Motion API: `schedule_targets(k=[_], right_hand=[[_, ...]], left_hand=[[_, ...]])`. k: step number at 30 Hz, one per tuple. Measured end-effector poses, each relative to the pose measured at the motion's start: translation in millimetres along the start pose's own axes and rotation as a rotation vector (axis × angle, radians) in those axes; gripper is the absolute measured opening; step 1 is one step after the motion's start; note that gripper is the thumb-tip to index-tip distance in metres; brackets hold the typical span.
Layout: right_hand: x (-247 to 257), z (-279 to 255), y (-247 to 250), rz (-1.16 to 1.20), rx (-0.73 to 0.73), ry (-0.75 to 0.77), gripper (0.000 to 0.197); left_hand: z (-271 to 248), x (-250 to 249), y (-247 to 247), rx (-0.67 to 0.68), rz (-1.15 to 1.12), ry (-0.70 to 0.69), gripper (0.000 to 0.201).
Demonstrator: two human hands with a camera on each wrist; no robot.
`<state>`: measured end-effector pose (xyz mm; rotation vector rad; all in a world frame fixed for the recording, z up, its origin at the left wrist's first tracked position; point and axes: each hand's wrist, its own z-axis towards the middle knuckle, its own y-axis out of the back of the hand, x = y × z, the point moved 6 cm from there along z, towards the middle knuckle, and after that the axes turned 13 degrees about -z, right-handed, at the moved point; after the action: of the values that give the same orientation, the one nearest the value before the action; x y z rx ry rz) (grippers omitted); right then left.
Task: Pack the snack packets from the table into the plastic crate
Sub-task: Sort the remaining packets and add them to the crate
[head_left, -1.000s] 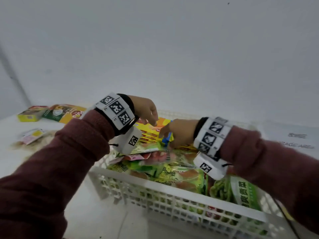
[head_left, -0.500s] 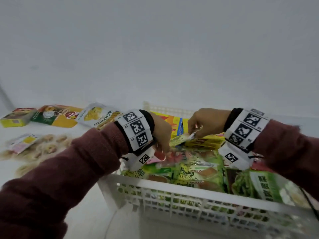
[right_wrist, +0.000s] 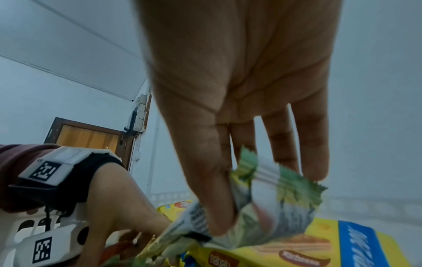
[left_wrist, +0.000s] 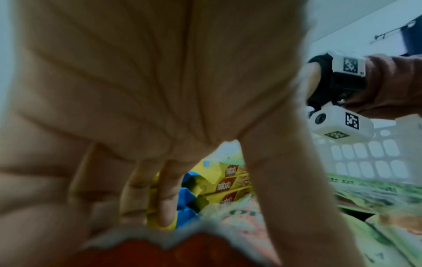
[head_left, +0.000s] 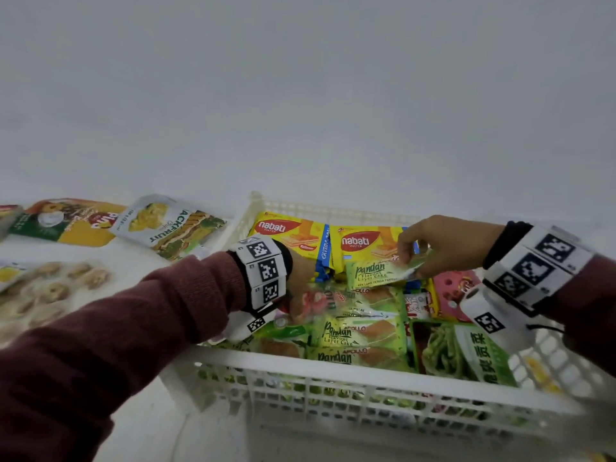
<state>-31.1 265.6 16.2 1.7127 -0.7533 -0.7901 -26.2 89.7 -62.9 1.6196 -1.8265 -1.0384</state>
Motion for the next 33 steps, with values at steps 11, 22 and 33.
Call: schedule_targets(k=[11,22,33], right_hand=[[18,-2,-10,0.048,0.128,0.149,0.028],[67,19,-63,0.110,0.314,0.386,0.024],[74,23,-41,-0.012,0.258,0.306,0.028]], left_hand=[[-13,18,23,-0.043,-0.177,-0.011,0.016],[-46,40,72,-0.326,-0.407,-0.180,0.015],[-60,34,91,-0.470,-0.483,-0.342,0.015]])
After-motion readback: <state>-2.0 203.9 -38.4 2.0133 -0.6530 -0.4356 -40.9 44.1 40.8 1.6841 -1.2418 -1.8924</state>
